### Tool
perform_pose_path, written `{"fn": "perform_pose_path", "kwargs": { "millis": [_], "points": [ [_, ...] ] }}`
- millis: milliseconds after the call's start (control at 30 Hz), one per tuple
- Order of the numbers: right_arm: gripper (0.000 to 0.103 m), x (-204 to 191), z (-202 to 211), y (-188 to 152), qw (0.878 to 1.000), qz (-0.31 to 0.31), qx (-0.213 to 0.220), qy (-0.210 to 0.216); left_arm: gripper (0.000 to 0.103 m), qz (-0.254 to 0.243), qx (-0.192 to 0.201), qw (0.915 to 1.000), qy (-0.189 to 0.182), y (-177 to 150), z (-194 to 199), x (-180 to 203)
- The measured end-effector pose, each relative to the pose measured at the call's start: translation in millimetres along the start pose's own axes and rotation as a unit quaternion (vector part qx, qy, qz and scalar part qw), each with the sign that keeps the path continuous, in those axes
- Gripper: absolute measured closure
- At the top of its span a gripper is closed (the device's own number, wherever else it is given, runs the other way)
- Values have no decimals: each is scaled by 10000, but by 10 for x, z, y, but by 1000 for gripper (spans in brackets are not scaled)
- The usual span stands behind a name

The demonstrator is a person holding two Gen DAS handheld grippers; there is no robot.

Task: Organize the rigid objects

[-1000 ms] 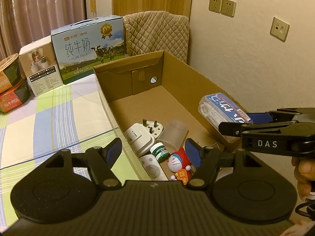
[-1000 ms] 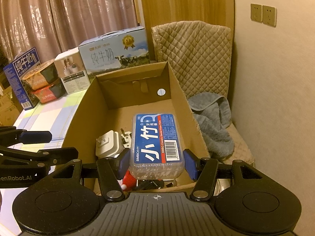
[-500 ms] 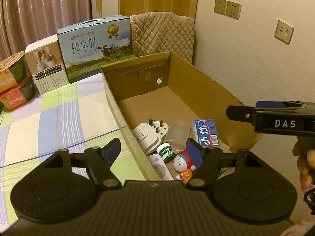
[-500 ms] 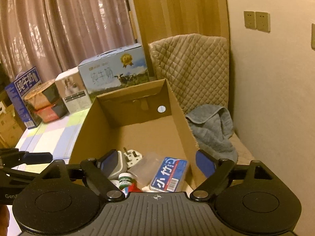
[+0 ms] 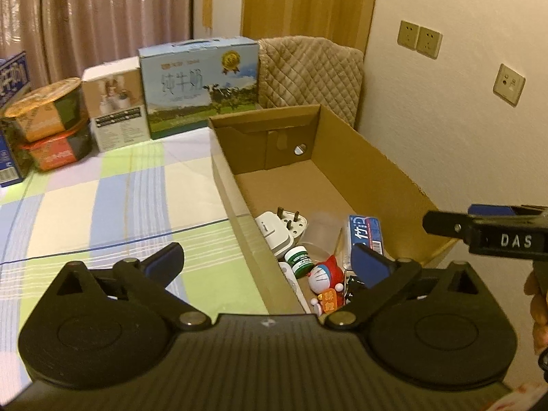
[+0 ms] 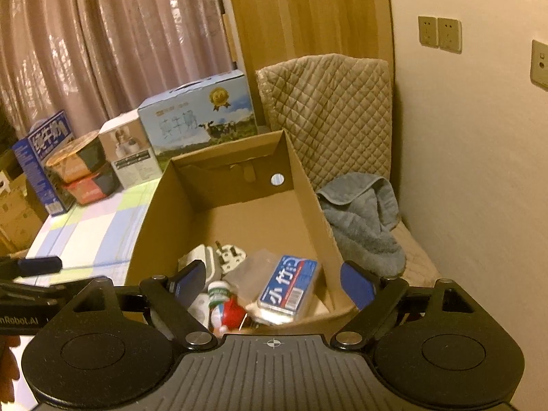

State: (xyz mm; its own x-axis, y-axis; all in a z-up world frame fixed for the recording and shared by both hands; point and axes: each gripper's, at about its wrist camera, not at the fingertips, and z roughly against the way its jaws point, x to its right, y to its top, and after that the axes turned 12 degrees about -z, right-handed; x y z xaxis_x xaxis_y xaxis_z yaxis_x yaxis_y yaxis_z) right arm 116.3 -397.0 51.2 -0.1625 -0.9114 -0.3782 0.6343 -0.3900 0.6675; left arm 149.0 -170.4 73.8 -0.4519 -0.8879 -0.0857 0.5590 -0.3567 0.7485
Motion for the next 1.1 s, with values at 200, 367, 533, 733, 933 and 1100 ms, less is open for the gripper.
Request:
{"fn": "perform_pose_path", "kwargs": {
  "millis": [200, 367, 533, 733, 933, 1100],
  "points": [
    [20, -122, 349, -152, 9995, 317, 13, -75, 1, 279, 92, 9993, 235, -134, 352, 29],
    [20, -184, 576, -305, 9990, 430, -84, -62, 1, 406, 95, 9986, 325, -248, 603, 65],
    [20, -152, 766, -449, 9992, 330, -161, -135, 1, 418, 15, 9986, 314, -376, 833, 164],
    [20, -83, 1012, -648, 9991, 279, -190, -240, 1, 383, -52, 9987, 318, -566, 1074, 307],
    [20, -116, 1237, -749, 9989, 383, -153, -209, 1, 481, -57, 9980, 399, -709, 1282, 398],
    [20, -190, 1391, -813, 9989, 423, -175, -73, 1, 531, -34, 9979, 367, -761, 1425, 463]
  ]
}}
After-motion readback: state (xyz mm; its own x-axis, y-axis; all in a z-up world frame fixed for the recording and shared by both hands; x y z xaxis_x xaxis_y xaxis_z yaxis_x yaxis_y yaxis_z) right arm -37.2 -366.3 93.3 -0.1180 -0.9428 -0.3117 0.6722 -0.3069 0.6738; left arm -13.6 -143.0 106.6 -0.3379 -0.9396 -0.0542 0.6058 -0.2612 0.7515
